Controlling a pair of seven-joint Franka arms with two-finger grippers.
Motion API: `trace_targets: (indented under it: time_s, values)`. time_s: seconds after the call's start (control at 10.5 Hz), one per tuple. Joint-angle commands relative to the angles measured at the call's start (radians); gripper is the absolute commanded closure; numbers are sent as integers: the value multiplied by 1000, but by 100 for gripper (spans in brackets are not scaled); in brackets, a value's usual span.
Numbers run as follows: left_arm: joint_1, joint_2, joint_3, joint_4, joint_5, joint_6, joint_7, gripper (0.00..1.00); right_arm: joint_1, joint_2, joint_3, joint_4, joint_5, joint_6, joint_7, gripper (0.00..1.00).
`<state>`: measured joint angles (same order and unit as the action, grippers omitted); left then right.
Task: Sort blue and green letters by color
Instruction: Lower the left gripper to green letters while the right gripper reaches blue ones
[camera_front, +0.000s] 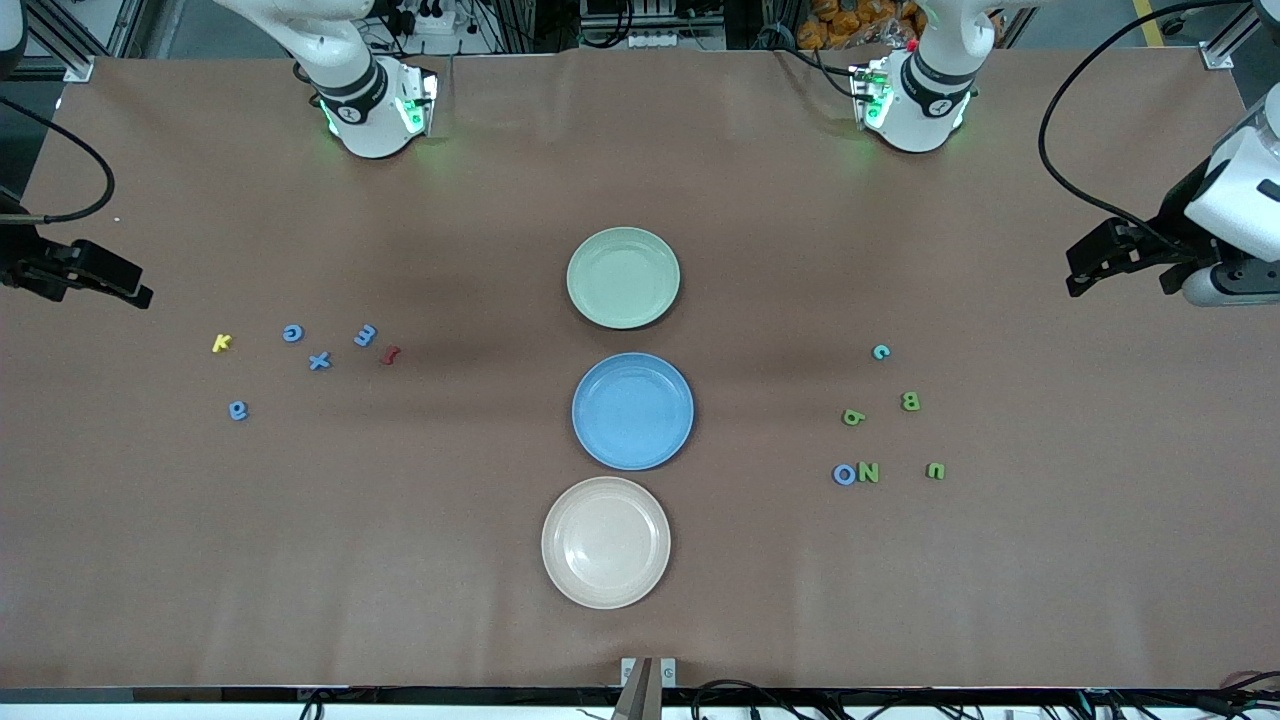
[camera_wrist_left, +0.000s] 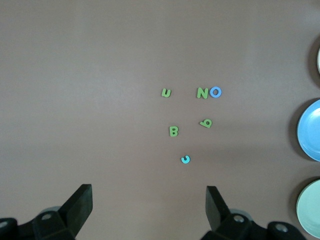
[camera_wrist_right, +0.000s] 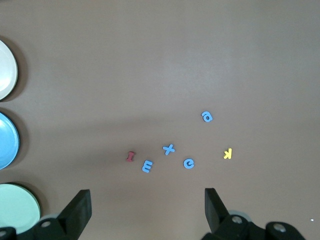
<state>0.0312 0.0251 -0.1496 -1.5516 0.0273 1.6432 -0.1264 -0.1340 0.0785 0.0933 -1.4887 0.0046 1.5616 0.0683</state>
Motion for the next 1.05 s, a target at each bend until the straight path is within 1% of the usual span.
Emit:
trace_targets:
  time_s: [0.0, 0.29, 0.48, 0.57, 0.76, 0.86, 0.95]
  values:
    - [4, -14, -13, -7, -1, -17, 25, 0, -6, -3, 3, 1, -11, -6, -1, 0]
    - [6, -1, -15, -13, -12, -11, 24, 0, -6, -2, 2, -1, -11, -6, -2, 0]
    - [6, 53, -15, -27, -21, 19, 25, 0, -12, -2, 2, -1, -11, -6, -7, 0]
    - [4, 73, -13, -69, -21, 83, 25, 0, -13, 3, 2, -1, -9, -5, -8, 0]
    - [3, 93, -13, -215, -20, 258, 25, 0, -15, 18, -6, -1, -11, -9, -31, 0]
    - [3, 120, -13, -244, -17, 298, 24, 0, -18, 36, -6, -2, -11, -6, -48, 0]
    - [3, 160, -13, -251, -11, 316, 11, 0, -41, 61, -6, -4, -9, -2, -89, 0]
